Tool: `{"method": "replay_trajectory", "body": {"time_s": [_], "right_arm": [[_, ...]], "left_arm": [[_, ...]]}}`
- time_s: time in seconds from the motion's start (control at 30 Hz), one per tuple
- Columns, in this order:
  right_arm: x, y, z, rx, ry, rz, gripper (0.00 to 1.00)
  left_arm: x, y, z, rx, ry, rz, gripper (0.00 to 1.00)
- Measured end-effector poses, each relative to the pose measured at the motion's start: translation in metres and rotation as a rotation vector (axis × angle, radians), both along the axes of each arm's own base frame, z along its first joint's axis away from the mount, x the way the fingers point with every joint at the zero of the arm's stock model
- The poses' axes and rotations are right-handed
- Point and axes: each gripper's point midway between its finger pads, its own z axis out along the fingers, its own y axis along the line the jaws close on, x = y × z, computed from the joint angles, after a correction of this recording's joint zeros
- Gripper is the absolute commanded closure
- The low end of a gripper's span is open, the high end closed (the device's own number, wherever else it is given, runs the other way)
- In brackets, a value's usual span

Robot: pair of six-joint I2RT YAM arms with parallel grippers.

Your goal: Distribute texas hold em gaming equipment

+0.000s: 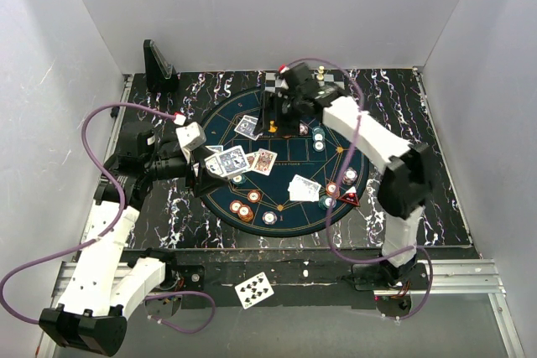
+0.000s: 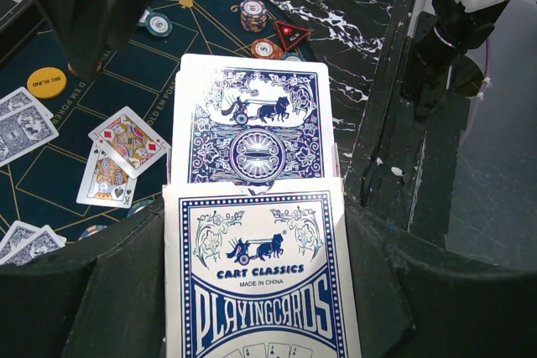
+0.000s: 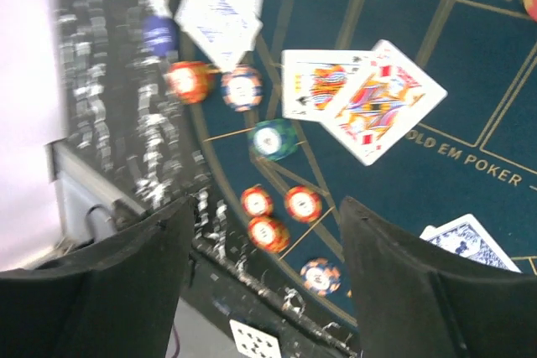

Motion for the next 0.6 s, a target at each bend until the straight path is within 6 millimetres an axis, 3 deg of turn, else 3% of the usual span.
{"method": "replay_trajectory", "body": {"time_s": [0.17, 0.27, 0.37, 0.6], "right_arm": [[-0.035, -0.01, 0.12, 0.281, -0.111, 0.038, 0.14], [-0.069, -0.016, 0.159, 0.424, -0.111, 0.091, 0.13], [-0.096, -0.015, 0.173, 0.532, -0.06, 0.152, 0.13], [-0.123, 0.002, 0.151, 0.561, 0.091, 0.219, 0.11]], "left_arm": [[0.003, 0.0, -0.005, 0.003, 0.006, 0.002, 1.0], [0.005, -0.001, -0.006, 0.003, 0.004, 0.002, 1.0], [0.007, -0.001, -0.008, 0.006, 0.003, 0.002, 1.0], [0.01, 0.0, -0.009, 0.014, -0.005, 0.008, 1.0]]}}
